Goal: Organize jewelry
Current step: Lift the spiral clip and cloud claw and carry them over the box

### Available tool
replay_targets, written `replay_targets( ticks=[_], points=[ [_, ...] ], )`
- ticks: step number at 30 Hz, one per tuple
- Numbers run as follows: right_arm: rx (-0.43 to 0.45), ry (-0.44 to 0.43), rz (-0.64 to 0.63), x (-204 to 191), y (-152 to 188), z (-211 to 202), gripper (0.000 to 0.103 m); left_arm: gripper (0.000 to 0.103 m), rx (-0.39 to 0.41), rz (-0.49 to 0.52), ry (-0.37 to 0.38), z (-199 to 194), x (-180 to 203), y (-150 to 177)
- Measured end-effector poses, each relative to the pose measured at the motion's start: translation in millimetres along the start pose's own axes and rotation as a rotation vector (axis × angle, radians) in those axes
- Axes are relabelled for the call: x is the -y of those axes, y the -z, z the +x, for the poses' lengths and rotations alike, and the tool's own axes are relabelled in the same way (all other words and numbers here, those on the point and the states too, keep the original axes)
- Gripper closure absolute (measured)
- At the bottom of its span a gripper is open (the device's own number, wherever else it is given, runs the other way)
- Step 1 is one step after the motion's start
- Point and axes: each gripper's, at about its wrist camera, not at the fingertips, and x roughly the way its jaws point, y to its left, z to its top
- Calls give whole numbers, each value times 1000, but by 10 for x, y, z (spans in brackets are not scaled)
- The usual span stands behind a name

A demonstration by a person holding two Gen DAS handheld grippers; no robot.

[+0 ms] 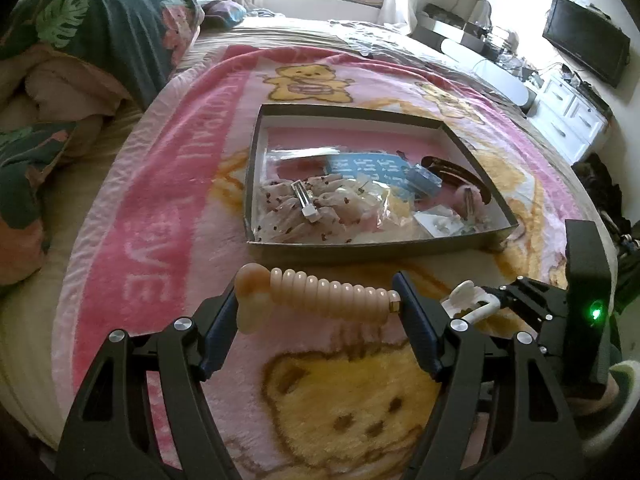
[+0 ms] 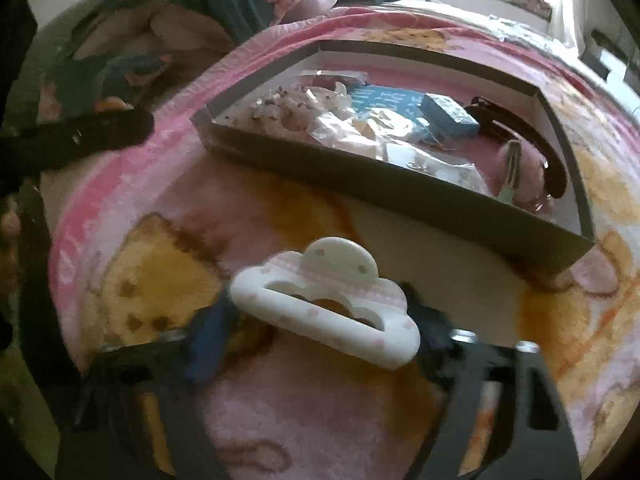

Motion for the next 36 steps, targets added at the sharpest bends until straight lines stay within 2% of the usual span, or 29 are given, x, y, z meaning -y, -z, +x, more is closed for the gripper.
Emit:
replay_targets(
  ticks=[3,8,13,20,27,36],
  points=[
    [23,-33,41,87,-17,-90,34,38,5,3,1,-2,25,-47],
    [113,-48,54,159,-144,-405,35,38,26,15,1,-10,79,-202],
    [203,-33,75,302,-338,-701,35,38,39,28,3,29,135,-370],
    [264,21,99,628,-610,-881,35,38,53,48,-7,128,252,-633],
    [255,51,121,889,-788,-764,35,38,44,52,-8,290,300,-826],
    [194,58,123,956,-679,-443,35,38,2,52,-14,622,328,-865]
  ],
)
